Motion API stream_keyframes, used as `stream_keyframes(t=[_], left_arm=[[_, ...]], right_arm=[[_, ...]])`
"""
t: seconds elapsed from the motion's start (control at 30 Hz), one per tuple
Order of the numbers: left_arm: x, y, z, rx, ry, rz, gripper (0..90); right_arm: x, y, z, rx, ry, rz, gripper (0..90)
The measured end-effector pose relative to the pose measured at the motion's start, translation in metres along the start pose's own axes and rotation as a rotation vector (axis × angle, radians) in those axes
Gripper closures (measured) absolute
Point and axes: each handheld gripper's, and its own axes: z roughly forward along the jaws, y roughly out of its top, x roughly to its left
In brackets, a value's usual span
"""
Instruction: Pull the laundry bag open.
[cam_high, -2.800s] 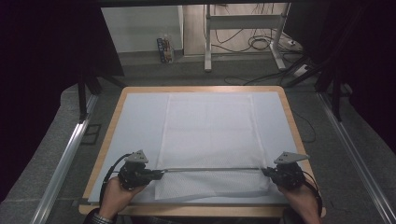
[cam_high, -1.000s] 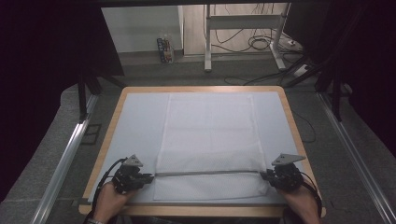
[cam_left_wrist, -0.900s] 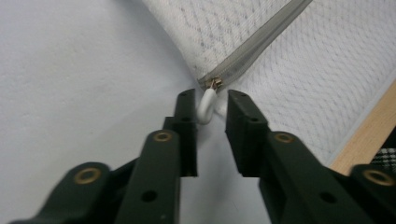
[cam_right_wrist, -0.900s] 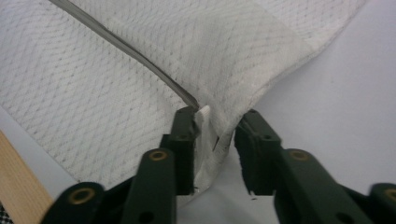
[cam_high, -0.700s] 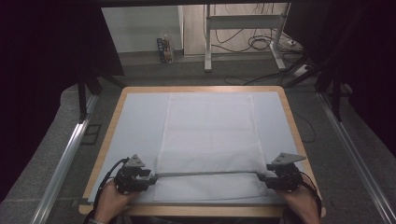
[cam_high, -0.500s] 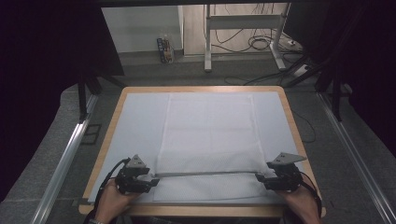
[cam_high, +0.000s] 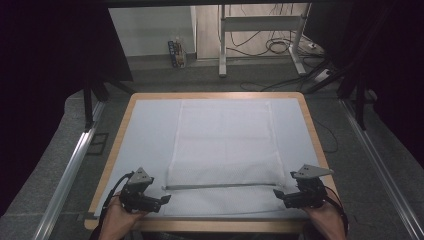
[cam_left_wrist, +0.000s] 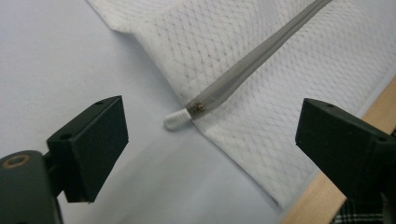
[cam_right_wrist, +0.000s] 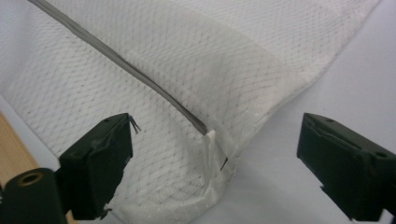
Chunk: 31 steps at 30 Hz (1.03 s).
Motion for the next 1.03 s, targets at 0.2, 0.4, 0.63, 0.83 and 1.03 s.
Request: stream_keyframes(t=[0.2, 0.4, 0.63, 0.83, 1.03], left_arm=[[-0.003, -0.01, -0.009, -0.017, 0.01, -0.022, 3.3], [-0.002, -0.023, -0.018, -0.07, 0.061, -0.004, 0.0], [-0.006, -0.032, -0.022, -0.087, 0.194, 0.046, 0.0], [-0.004, -0.031, -0.018, -0.054, 0.188, 0.033, 0.1], [-0.003, -0.029, -0.016, -0.04, 0.184, 0.021, 0.9]], right_arm=[[0.005, -0.002, -0.007, -0.029, 0.006, -0.008, 1.6], [0.006, -0.014, -0.011, -0.015, -0.021, -0.003, 0.0], [0.003, -0.025, -0.013, -0.006, -0.008, 0.031, 0.0], [0.004, -0.025, -0.012, 0.009, -0.021, 0.031, 0.0], [0.004, -0.025, -0.011, 0.019, -0.024, 0.031, 0.0]])
